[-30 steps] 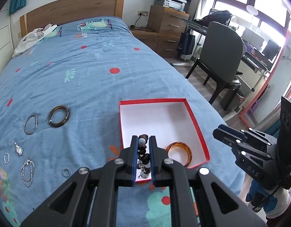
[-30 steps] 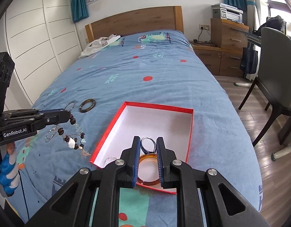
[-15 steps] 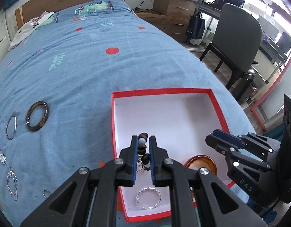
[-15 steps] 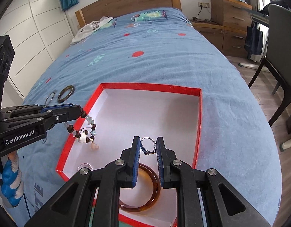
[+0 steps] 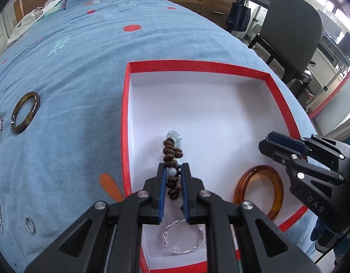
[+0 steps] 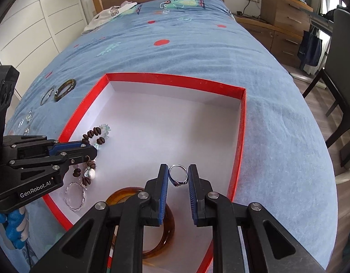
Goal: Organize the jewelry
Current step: 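Carry silver ring in right gripper and beaded bracelet in left gripper into box, then open right gripper dropping ring while left gripper releases bracelet inside box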
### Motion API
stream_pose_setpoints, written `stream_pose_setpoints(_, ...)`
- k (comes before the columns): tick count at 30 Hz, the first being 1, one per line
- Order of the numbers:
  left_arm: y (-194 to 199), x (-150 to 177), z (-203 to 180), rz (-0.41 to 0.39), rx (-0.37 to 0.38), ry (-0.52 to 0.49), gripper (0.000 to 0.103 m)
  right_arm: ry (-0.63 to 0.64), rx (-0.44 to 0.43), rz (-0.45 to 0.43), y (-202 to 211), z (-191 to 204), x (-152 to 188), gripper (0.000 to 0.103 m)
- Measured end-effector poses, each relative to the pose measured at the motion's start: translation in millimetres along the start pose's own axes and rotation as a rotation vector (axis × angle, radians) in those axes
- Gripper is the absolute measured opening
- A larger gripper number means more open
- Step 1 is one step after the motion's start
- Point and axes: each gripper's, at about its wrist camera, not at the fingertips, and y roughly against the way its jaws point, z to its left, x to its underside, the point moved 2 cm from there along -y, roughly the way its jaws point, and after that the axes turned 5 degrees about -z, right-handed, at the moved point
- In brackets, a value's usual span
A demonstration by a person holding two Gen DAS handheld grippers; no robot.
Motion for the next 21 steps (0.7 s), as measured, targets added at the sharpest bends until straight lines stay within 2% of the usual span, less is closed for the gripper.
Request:
stream_pose_setpoints(6,4,-2,4,0.013,0.029,0.029,0.013,0.014,-0.003,0.009,0,0,-1,0.017)
stream_pose_setpoints(9,10,-4,5,0.004,0.020,0.028,0.021,0.011,-0.009,0.013,1,-1,-2,0.017)
stream_pose_setpoints(13,21,-5,7,-0.002,0.034,0.040,0.024,0.005,-0.018,0.023,3,1,-2,0.019)
stream_pose_setpoints(16,34,-5,6,-0.012,0.040,0.037,0.033,-0.004,-0.020,0.026,7,1,-1,0.023)
stream_pose_setpoints(21,66,-5,10,-0.053,0.026,0.041,0.034,-0.036,-0.008,0.001,26,0,1,0.026)
